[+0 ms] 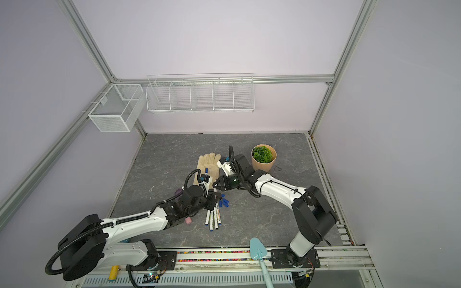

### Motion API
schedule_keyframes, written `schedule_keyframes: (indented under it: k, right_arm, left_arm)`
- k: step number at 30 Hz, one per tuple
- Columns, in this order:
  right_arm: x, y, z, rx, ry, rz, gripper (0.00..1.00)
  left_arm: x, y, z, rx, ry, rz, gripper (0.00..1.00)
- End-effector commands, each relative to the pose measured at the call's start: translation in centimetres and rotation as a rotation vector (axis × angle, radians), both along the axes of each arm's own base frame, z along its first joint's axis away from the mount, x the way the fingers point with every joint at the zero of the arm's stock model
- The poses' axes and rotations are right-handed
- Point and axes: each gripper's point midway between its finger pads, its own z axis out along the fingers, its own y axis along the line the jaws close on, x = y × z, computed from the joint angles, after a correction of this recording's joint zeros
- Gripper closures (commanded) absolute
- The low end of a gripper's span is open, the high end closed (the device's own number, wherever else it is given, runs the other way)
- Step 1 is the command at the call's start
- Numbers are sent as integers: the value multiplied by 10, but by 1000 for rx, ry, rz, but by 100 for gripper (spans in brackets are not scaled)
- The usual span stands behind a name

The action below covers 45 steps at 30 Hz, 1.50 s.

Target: Insert the pens into the pen caps

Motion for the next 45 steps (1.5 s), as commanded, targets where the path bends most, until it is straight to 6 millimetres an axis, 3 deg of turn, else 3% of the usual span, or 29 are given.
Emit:
schedule_keyframes:
  k: [1,9,17,20,25,33,37,45]
  right_arm:
    - [-8,-5,9,8,-16,20,91]
    - [-1,-13,4,9,-9,-27,91]
    - [0,-19,0,-13,-15,-41,88]
    - [-2,-24,-2,-39,-30,-43,81]
    - [-1,-38,-2,-88,-79,-79,58]
    - [10,-67,-2,-208,-180,-197,53]
    - [5,-75,-19,-307,-185,-179,53]
    - [-27,-59,-75,-479,-101,-3,56]
  left_arm:
    - [3,-7,11,-12,-16,-12,78]
    - [1,-5,10,-18,-18,-11,100]
    - [2,-4,8,-10,-13,1,100]
    - [2,-1,7,-9,-15,10,100]
    - [4,4,5,-4,-15,38,100]
    - [12,34,-6,34,-5,204,100]
    - [14,47,-9,28,-17,269,100]
    - [16,51,-11,36,-15,293,100]
